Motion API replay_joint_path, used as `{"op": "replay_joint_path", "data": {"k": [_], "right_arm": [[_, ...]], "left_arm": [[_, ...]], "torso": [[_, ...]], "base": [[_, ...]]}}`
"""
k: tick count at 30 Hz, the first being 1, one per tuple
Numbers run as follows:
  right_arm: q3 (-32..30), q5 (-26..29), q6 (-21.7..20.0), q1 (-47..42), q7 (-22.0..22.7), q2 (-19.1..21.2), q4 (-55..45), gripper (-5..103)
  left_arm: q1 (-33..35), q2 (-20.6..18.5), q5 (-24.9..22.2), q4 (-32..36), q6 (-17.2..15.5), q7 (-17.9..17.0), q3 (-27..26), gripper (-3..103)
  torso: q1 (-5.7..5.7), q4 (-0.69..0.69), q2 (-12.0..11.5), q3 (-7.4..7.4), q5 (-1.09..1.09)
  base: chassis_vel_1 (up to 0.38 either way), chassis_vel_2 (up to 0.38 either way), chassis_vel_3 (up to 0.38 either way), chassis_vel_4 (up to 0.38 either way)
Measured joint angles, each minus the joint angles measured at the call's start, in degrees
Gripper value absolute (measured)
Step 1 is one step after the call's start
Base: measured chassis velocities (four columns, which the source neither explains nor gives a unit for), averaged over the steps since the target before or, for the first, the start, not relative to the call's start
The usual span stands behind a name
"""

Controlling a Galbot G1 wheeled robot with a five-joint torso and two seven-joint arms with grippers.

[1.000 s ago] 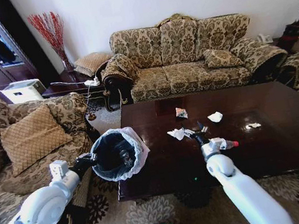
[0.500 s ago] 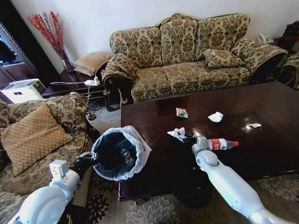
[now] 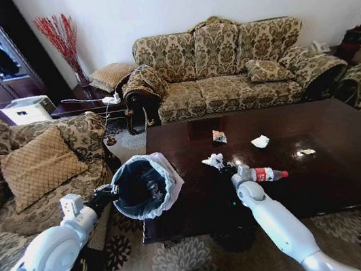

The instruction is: Move to the front of the table and place the trash on the table into the trash bin.

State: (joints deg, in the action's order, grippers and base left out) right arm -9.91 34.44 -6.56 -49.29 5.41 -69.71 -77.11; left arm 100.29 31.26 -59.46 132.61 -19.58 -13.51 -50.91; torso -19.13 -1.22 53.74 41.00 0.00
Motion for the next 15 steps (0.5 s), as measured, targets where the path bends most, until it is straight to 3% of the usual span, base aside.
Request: {"op": "replay_joint_path", "data": {"k": [1,2,7,11,15], "right_arm": [[0.0,0.0,0.0,0.0,0.0,0.0,0.0,19],[-0.1,0.2,0.1,0.0,0.0,-0.1,-0.2,8],[-0.2,0.5,1.0,-0.4,-0.2,-0.2,-0.8,-2],[-0.2,1.4,3.4,-1.6,-1.7,-0.2,-2.9,3],[-0.1,1.1,4.4,-2.2,-2.3,-0.9,-5.2,19]], "left_arm": [[0.1,0.0,0.0,0.0,0.0,0.0,-0.1,0],[0.2,-0.1,0.0,0.0,0.0,0.0,-0.2,0],[0.1,-0.2,0.0,-0.2,0.1,0.0,-0.1,0],[-0.1,-0.4,0.0,-0.6,0.2,0.0,0.0,0],[-0.3,-0.6,0.0,-1.0,0.2,0.0,0.2,0]], "torso": [[0.0,0.0,0.0,0.0,0.0],[0.0,-0.01,0.0,0.0,0.0],[0.0,0.0,0.0,0.0,-0.01],[0.0,0.0,0.0,0.0,-0.01],[0.01,0.0,0.0,0.0,-0.01]], "base": [[0.0,0.0,0.0,0.0],[0.0,0.0,0.0,0.0],[0.0,0.0,0.0,0.0],[0.0,0.0,0.0,0.0],[0.0,0.0,0.0,0.0]]}}
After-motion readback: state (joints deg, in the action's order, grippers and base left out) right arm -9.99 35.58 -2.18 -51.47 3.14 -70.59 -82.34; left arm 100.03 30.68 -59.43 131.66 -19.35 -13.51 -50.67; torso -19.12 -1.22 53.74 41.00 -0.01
